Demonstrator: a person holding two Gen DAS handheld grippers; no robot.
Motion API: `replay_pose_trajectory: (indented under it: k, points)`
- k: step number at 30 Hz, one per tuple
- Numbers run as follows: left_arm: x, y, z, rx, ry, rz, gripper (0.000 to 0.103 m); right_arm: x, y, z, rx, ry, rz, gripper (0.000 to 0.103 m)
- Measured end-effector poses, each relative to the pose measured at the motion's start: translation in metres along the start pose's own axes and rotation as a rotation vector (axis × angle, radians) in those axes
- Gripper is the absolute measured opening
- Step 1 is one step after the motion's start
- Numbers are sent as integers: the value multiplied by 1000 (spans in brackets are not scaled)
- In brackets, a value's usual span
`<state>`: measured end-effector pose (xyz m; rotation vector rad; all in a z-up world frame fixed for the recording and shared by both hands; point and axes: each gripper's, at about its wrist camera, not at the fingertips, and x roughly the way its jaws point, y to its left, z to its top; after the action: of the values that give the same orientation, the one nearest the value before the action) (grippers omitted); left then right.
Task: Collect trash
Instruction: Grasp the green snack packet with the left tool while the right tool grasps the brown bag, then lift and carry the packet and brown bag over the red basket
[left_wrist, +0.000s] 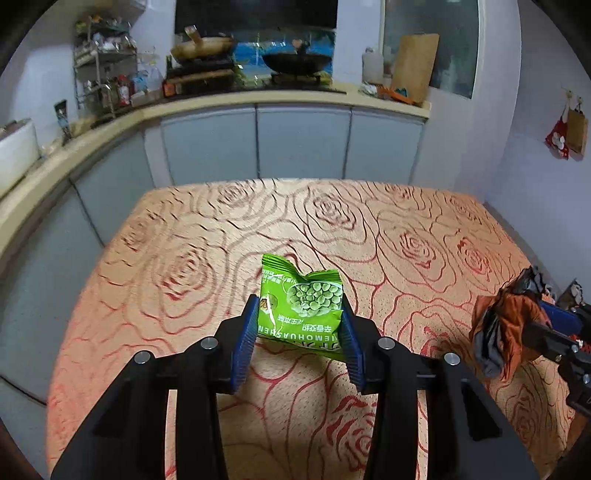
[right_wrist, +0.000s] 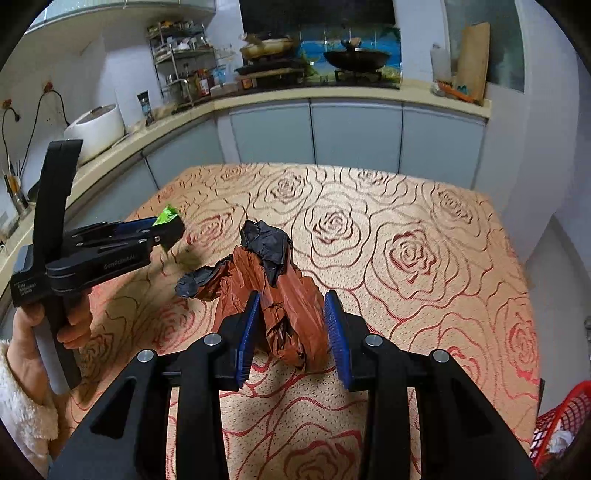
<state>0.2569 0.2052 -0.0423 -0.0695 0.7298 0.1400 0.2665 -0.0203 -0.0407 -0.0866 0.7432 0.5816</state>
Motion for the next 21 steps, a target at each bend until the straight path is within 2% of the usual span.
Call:
replay_pose_trajectory:
  k: [6, 13, 18, 21]
  points:
    - [-48, -3, 3, 6, -100, 75, 40, -30, 7, 5, 4, -77, -33, 34]
    - [-100, -18, 1, 9, -205, 121, 40, -69, 13, 4, 17, -154, -58, 34]
    - [-128, -30, -4, -1, -256, 137, 40, -97, 16, 1, 20, -203, -107, 34]
    - [-140, -39, -7, 5, -270, 123, 40, -114, 16, -3, 26, -230, -132, 34]
